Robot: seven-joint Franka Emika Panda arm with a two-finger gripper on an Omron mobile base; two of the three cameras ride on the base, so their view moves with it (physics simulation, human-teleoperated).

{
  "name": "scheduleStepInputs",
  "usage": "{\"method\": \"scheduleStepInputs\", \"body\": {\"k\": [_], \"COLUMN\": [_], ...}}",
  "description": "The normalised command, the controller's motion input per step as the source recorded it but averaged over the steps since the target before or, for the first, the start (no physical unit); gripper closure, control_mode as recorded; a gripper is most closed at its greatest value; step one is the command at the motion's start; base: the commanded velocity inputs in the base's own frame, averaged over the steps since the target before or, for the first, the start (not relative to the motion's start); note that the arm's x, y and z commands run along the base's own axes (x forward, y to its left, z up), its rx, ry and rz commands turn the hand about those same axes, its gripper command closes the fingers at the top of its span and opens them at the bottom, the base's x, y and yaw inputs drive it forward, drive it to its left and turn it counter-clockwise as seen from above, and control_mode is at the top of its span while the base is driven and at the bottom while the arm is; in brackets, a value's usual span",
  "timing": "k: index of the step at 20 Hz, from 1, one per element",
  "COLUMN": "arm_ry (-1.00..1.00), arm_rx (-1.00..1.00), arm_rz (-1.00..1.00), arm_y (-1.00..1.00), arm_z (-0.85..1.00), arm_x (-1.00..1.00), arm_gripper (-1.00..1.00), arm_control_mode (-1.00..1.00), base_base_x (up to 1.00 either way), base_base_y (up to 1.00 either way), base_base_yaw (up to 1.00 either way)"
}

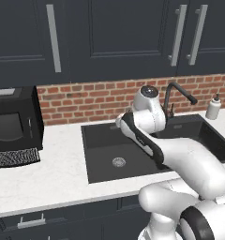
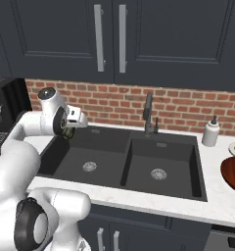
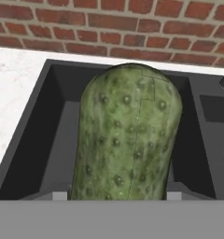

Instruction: Pick the cucumber from the sink and place it in the bowl. Then pick the bowl and place it in the microwave. Then close the microwave door and press the start button.

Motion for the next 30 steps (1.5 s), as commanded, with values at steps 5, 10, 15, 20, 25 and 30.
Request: {"method": "scheduleStepInputs", "body": {"k": [5,10,15,20,25,30], "arm_ry": [-0.01,0.00,0.00,0.00,-0.04,0.00], "arm_rx": [-0.03,-0.01,0.00,0.00,0.00,0.00], "arm_rz": [0.02,0.02,0.00,0.01,0.00,0.00], "arm_y": [0.00,-0.02,-0.10,-0.09,-0.09,0.00], "arm_z": [0.30,0.19,0.48,0.54,0.18,0.00], "arm_x": [-0.69,-0.65,-0.66,-0.73,-0.42,0.00], "arm_gripper": [1.00,1.00,1.00,1.00,1.00,1.00], "arm_control_mode": [-1.00,-1.00,-1.00,-1.00,-1.00,1.00], "base_base_x": [0.00,0.00,0.00,0.00,0.00,-0.29], "base_base_y": [0.00,0.00,0.00,0.00,0.00,-0.59], "base_base_yaw": [0.00,0.00,0.00,0.00,0.00,0.00]}}
